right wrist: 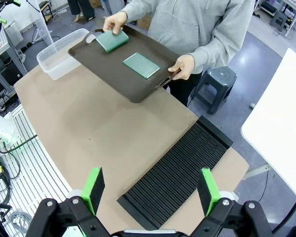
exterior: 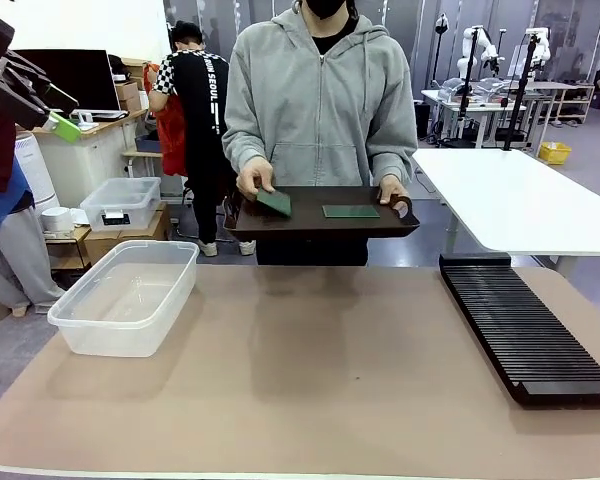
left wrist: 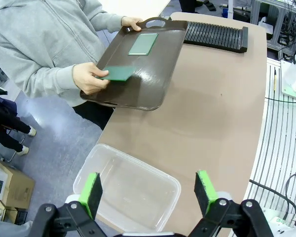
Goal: Sort PCBs into racks and boxes based on the side picked up.
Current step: Pick up the Blank PCB handed by the Human.
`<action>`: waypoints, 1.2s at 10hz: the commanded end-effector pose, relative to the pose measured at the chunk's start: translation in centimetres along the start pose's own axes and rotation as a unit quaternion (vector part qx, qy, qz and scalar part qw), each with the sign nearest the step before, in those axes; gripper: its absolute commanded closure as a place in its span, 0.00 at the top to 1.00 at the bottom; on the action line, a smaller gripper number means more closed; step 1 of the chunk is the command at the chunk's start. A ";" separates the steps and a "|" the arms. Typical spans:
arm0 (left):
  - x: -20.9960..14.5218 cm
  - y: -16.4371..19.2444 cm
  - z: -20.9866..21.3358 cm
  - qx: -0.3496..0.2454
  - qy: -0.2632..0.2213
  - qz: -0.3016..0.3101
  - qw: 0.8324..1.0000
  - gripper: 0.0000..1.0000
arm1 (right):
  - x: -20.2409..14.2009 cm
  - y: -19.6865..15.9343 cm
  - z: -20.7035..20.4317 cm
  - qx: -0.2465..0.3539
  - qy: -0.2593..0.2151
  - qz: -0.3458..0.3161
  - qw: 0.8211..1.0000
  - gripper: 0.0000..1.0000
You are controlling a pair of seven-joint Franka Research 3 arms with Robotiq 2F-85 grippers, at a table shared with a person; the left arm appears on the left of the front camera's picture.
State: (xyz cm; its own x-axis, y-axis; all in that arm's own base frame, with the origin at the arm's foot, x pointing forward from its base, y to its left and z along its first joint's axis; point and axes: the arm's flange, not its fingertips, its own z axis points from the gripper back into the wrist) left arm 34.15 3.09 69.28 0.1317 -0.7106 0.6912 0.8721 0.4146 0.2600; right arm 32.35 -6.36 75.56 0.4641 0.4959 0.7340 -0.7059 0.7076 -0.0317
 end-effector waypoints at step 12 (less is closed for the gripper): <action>-0.1 0.0 -0.1 -0.001 0.000 0.000 1.000 1.00 | 0.0 0.0 -0.1 0.001 0.000 0.001 1.000 1.00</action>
State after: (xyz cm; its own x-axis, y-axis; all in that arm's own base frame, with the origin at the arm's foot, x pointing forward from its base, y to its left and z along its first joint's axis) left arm 34.15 3.09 69.28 0.1317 -0.7106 0.6912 0.8721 0.4146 0.2600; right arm 32.35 -6.36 75.56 0.4641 0.4959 0.7340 -0.7059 0.7076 -0.0317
